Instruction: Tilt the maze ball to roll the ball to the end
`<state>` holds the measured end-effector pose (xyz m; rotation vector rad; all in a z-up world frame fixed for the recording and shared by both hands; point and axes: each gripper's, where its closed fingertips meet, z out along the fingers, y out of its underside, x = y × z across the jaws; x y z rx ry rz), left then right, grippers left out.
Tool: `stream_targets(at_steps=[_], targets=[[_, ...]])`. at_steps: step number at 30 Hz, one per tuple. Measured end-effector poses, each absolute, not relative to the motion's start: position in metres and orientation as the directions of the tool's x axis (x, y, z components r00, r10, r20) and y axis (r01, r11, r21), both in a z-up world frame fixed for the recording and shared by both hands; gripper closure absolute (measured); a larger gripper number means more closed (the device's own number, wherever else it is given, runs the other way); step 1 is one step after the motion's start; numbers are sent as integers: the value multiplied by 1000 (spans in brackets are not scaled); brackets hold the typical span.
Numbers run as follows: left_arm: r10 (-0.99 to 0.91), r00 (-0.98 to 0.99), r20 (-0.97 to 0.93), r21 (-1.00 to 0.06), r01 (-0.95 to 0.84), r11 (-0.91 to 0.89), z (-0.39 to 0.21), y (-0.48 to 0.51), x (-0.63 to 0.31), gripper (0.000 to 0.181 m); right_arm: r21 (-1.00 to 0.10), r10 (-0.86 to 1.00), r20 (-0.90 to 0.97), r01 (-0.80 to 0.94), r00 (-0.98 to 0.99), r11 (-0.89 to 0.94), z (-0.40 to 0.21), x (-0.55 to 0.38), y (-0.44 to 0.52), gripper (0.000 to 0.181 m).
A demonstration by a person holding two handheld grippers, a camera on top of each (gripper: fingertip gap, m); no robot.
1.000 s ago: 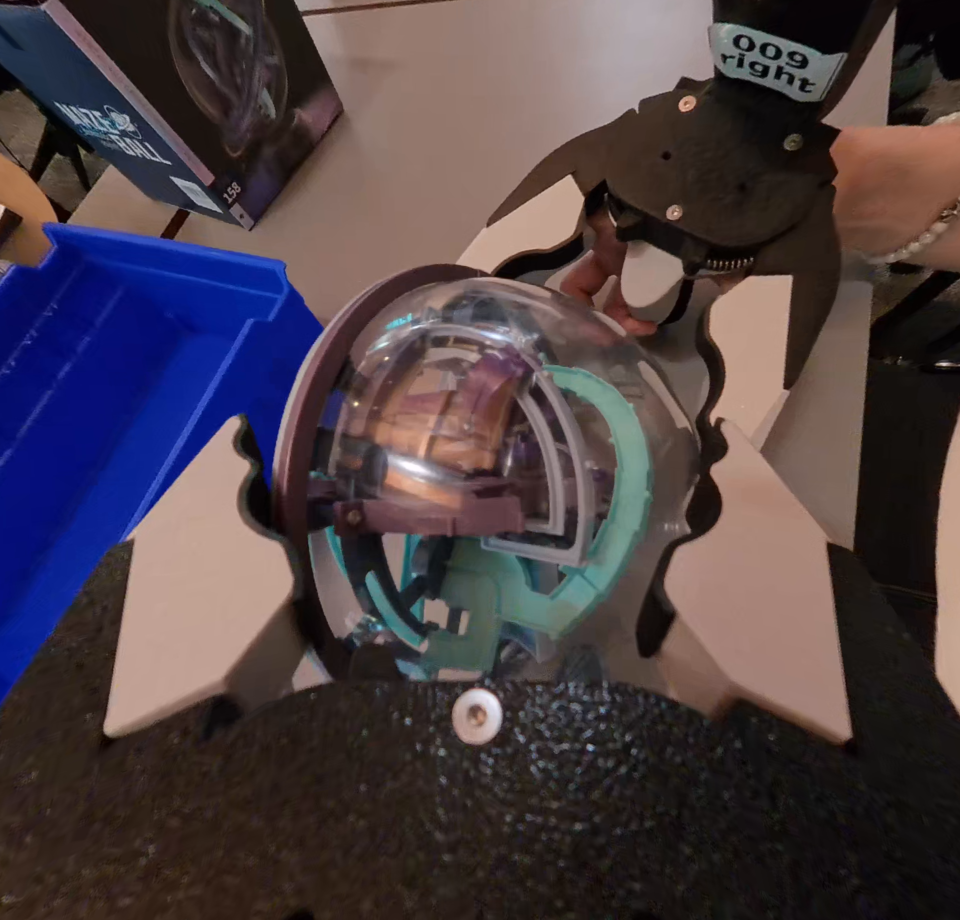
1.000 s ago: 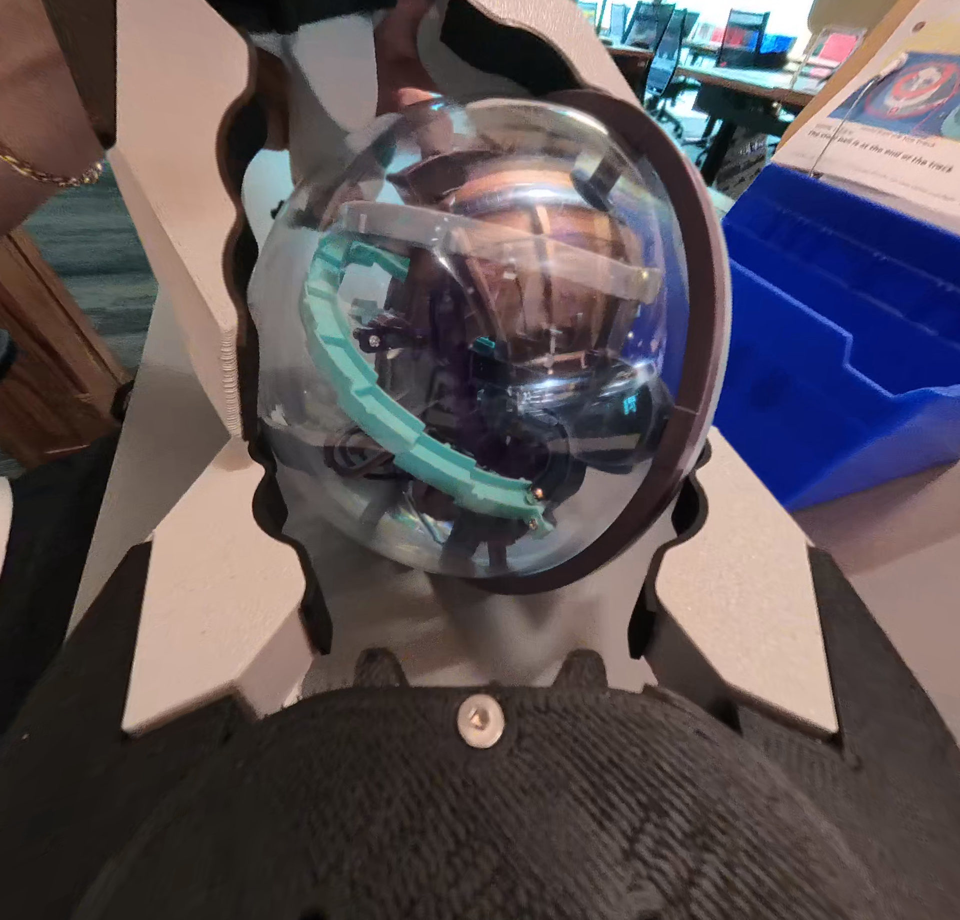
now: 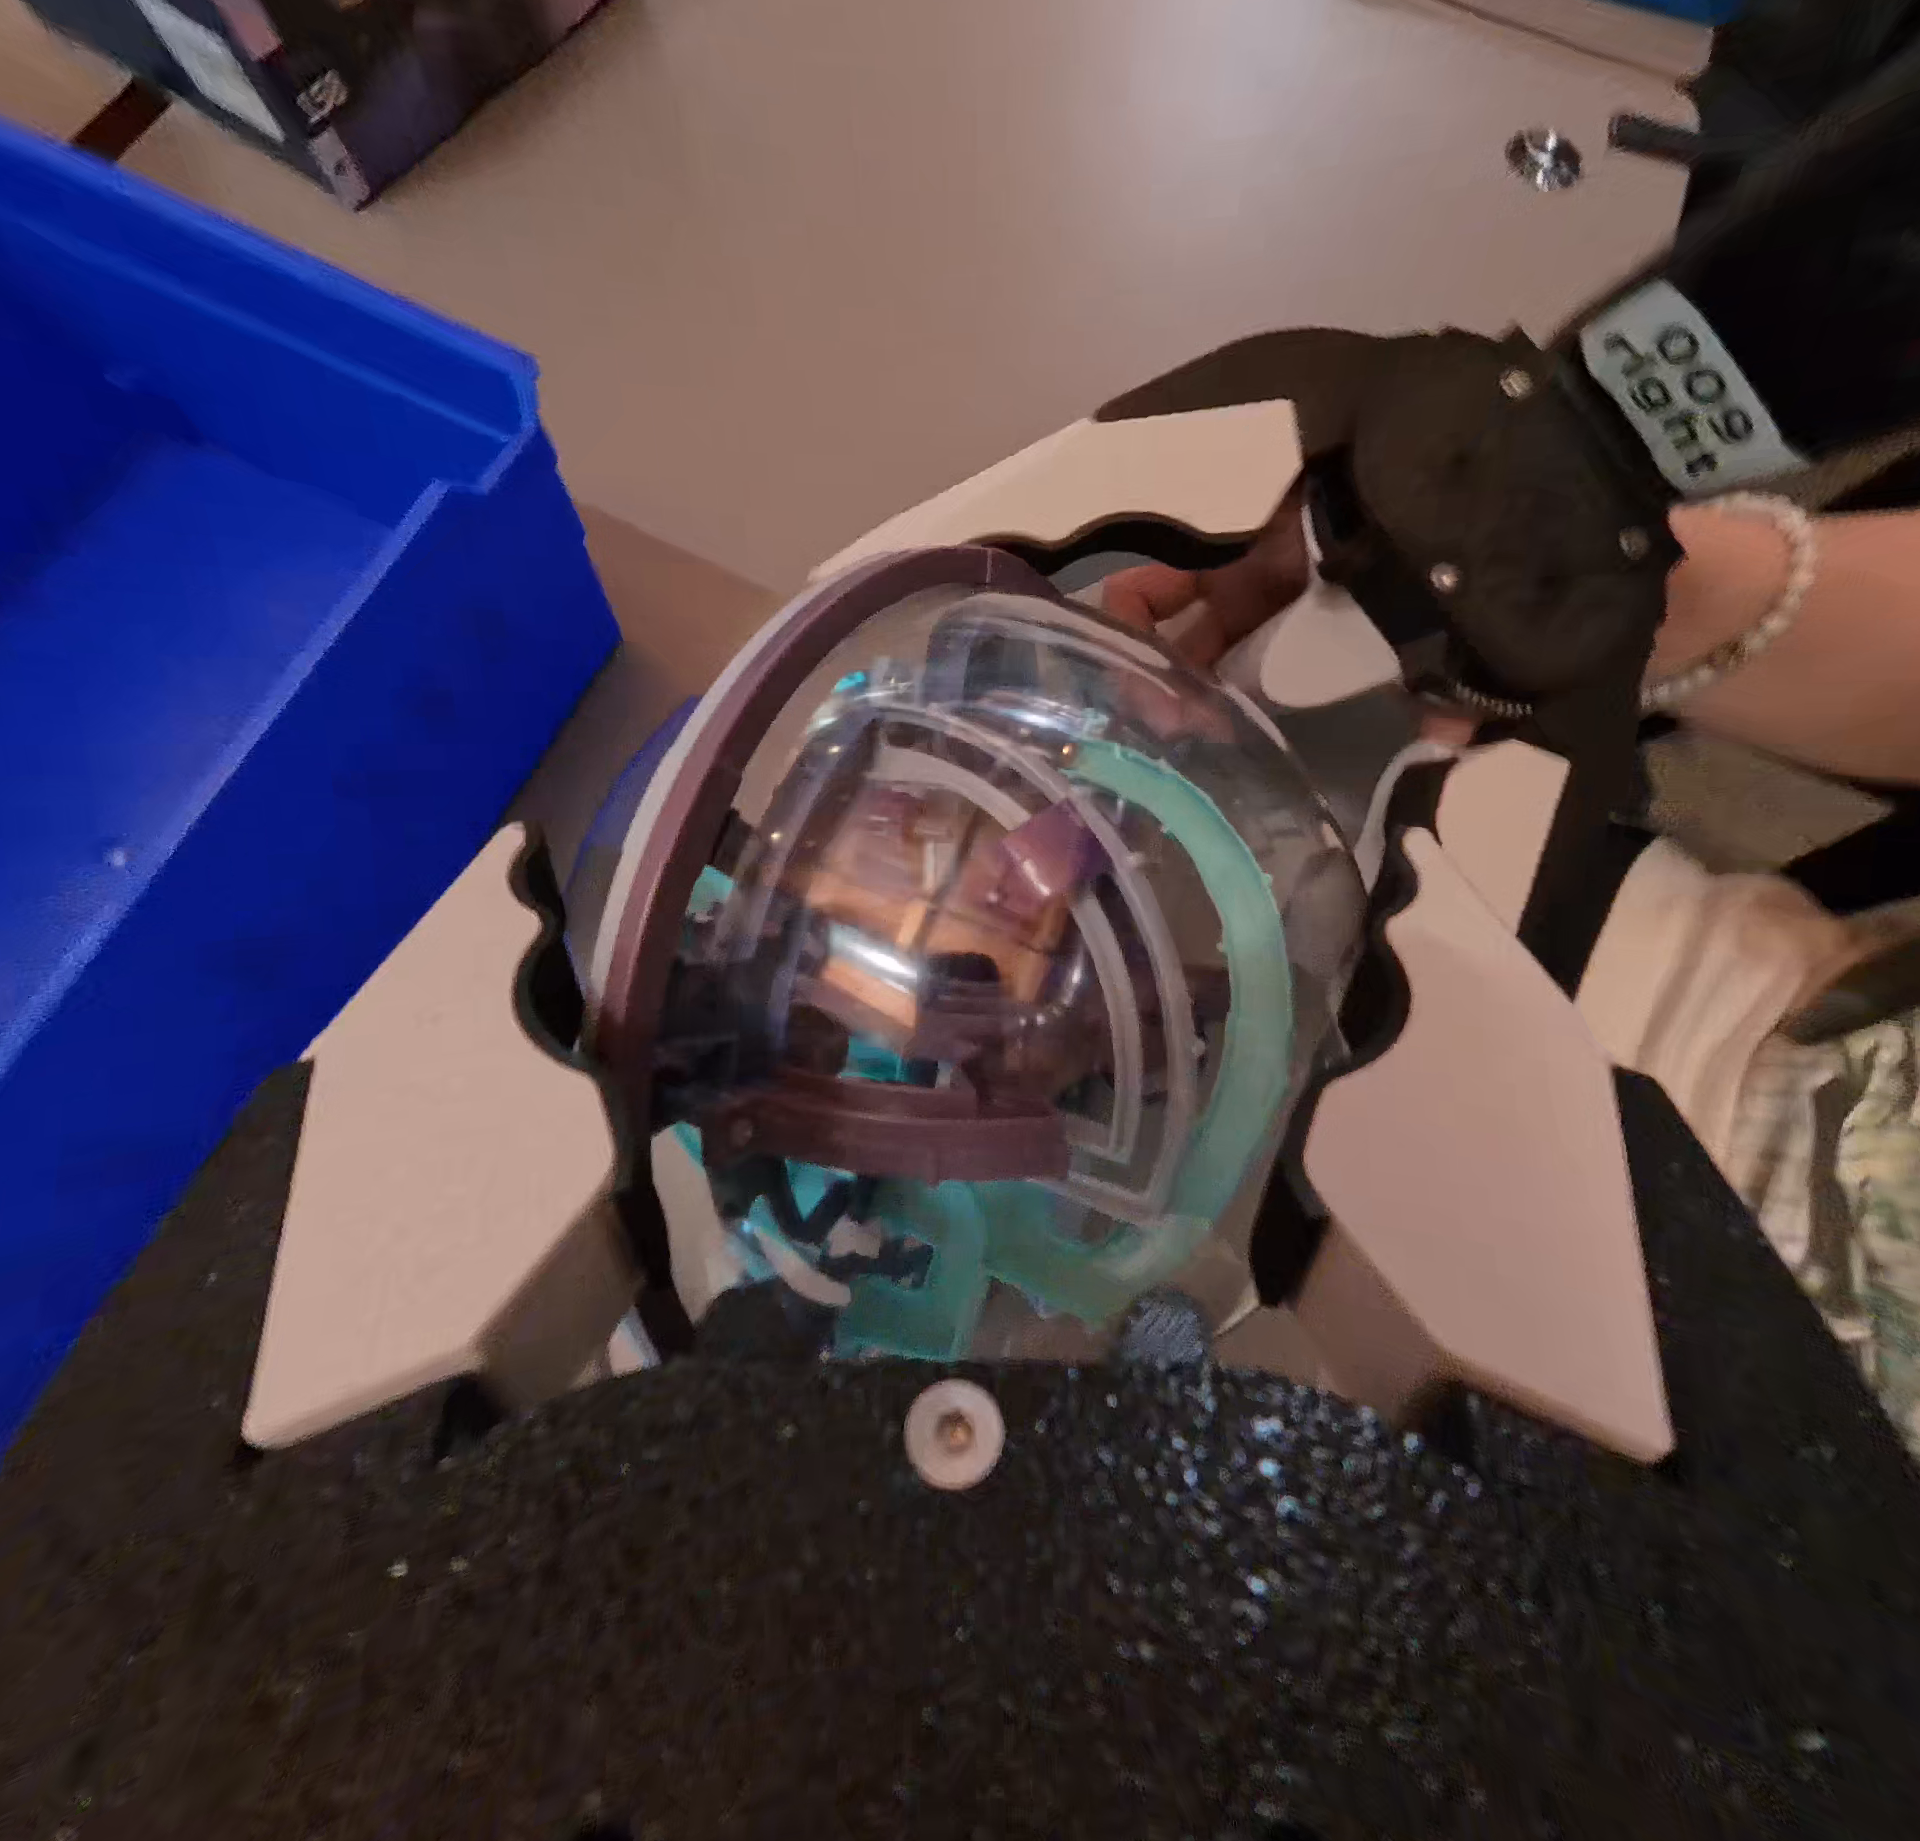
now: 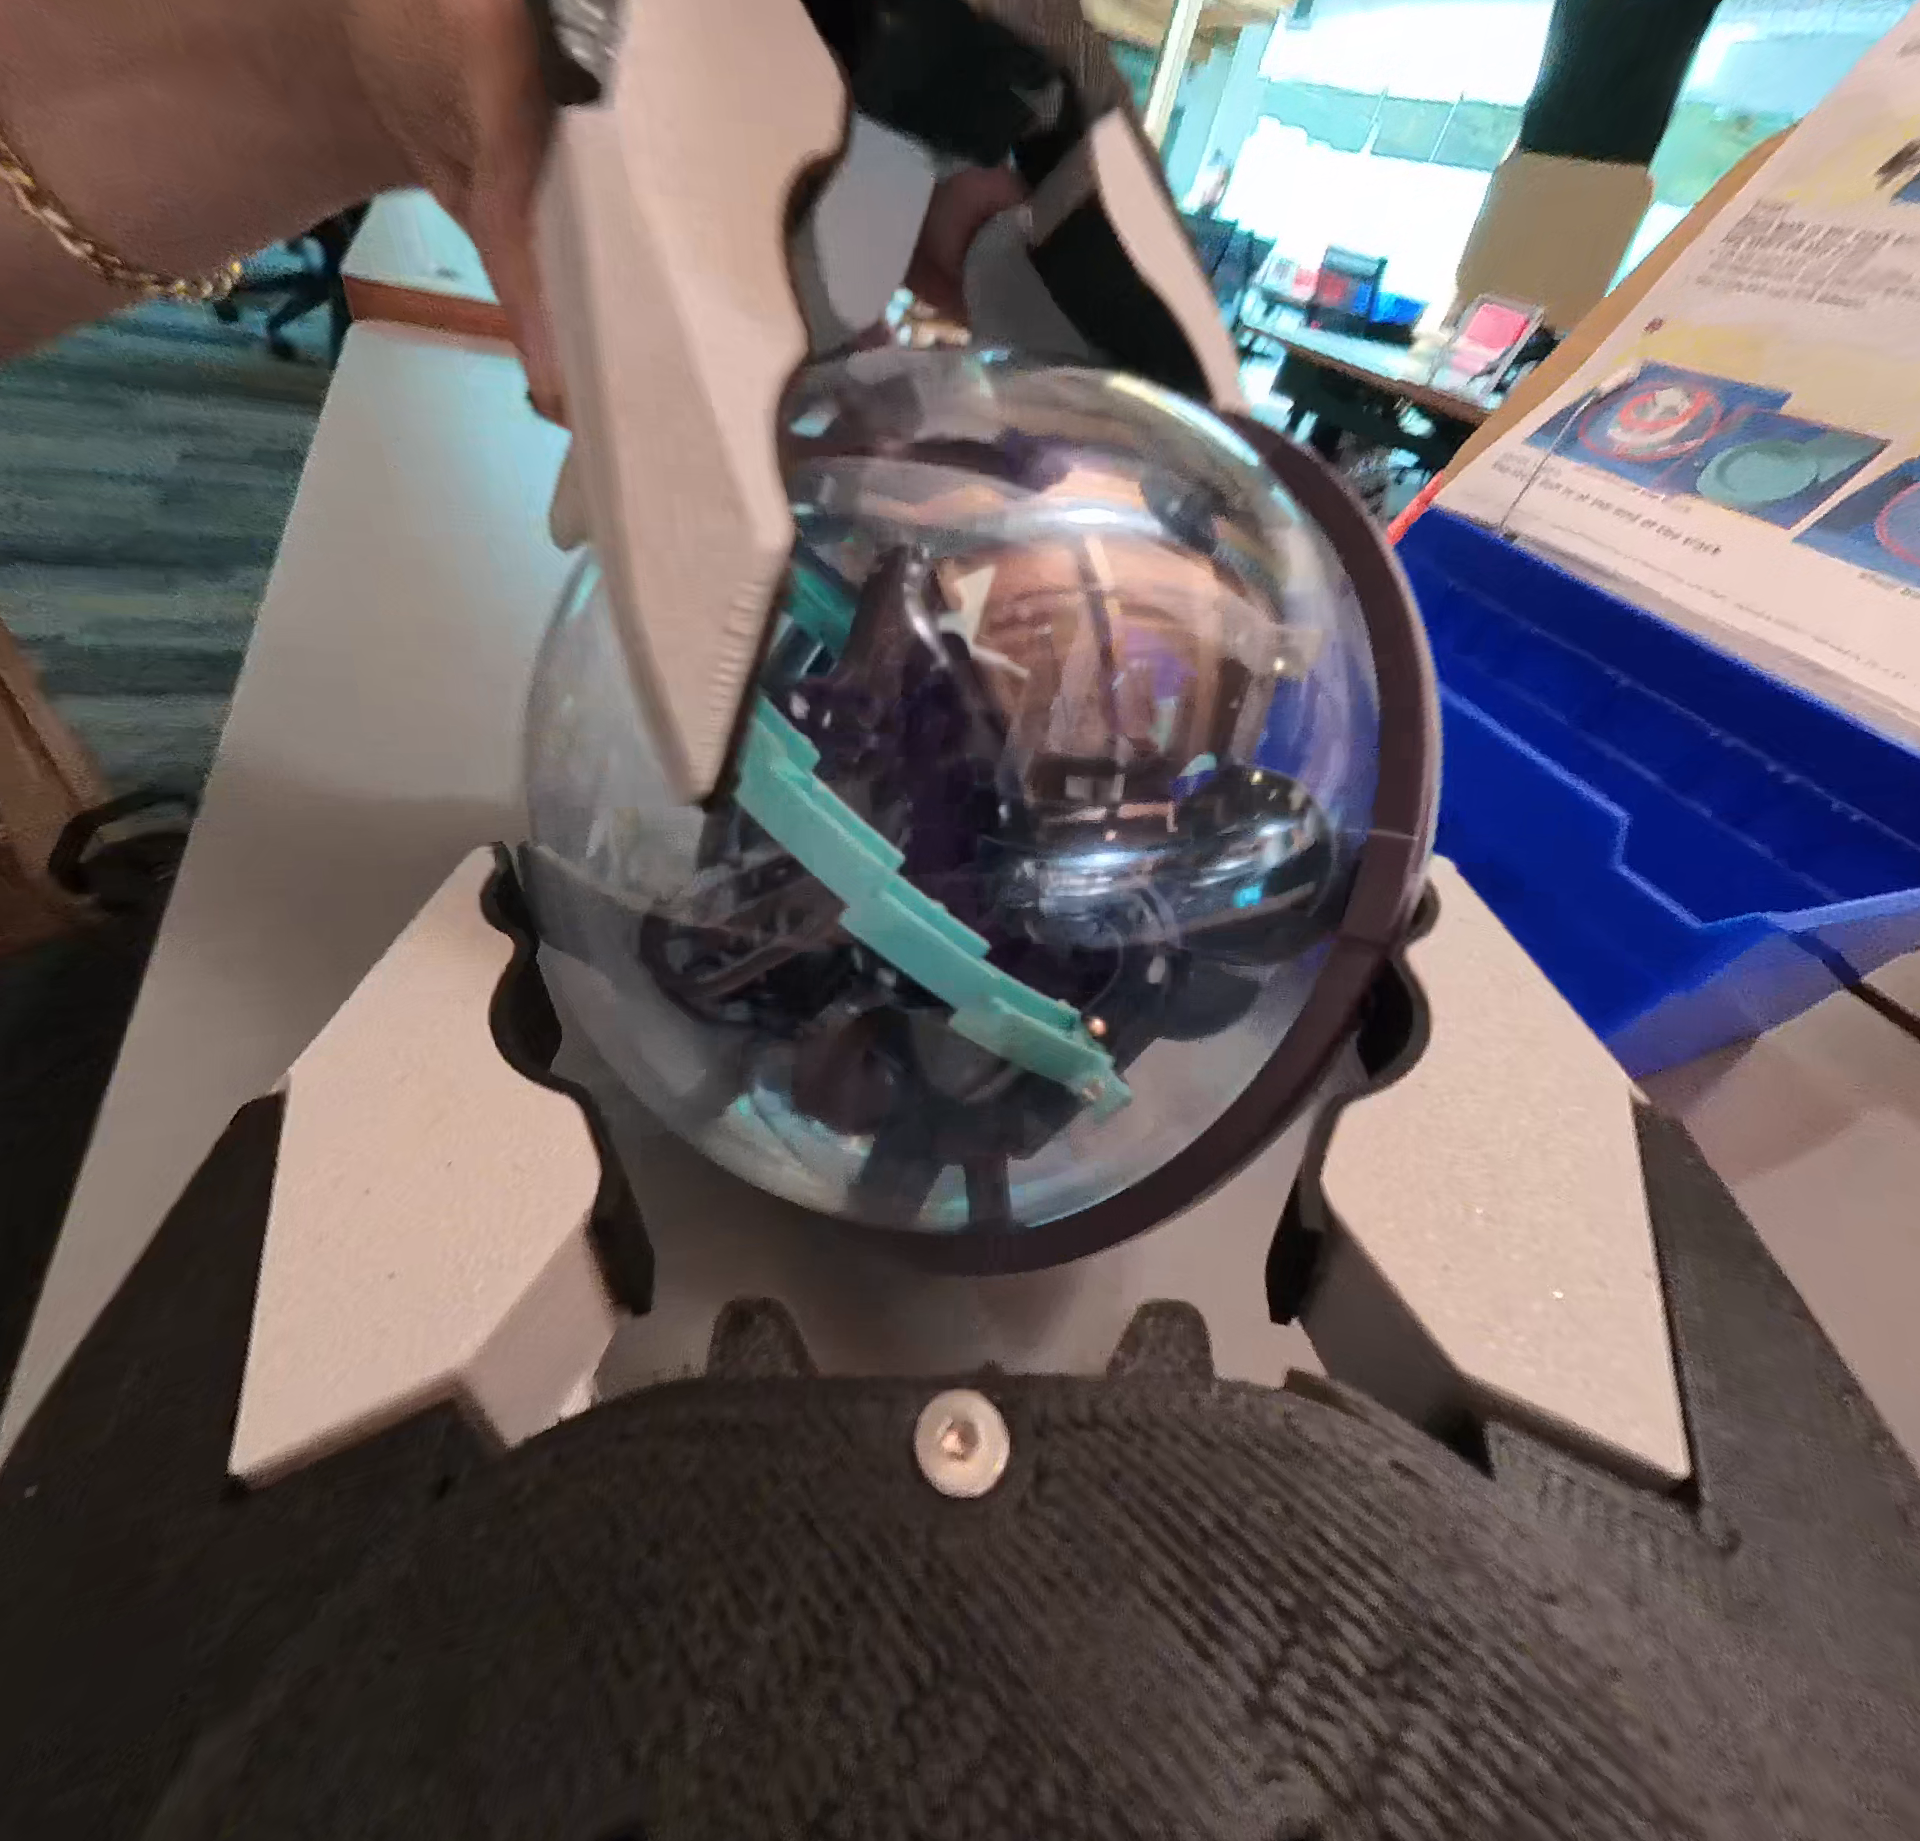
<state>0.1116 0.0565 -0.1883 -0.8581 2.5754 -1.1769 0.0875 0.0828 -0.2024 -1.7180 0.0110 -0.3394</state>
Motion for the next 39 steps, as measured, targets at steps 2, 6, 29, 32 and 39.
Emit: stream_targets(at_steps=[2, 6, 29, 32, 39], targets=[[-589, -801, 109, -742, -459, 488, -188, 58, 111, 35, -968, -206, 218, 185, 954, -169, -200, 87, 84, 24], [-619, -775, 124, -736, -490, 467, -189, 61, 106, 34, -971, -168, 210, 185, 963, -150, -200, 81, 86, 24], [-334, -942, -24, -694, -225, 684, -203, 70, 71, 24, -958, -52, 236, 223, 970, -181, -206, 68, 79, 23], [-386, -922, 30, -697, -296, 654, -205, 72, 69, 24, -961, -29, 216, 208, 976, -184, -205, 65, 78, 23], [-483, -864, 141, -749, -413, 519, -210, 78, 66, 24, -985, -45, 123, 116, 991, -124, -199, 66, 75, 24]])
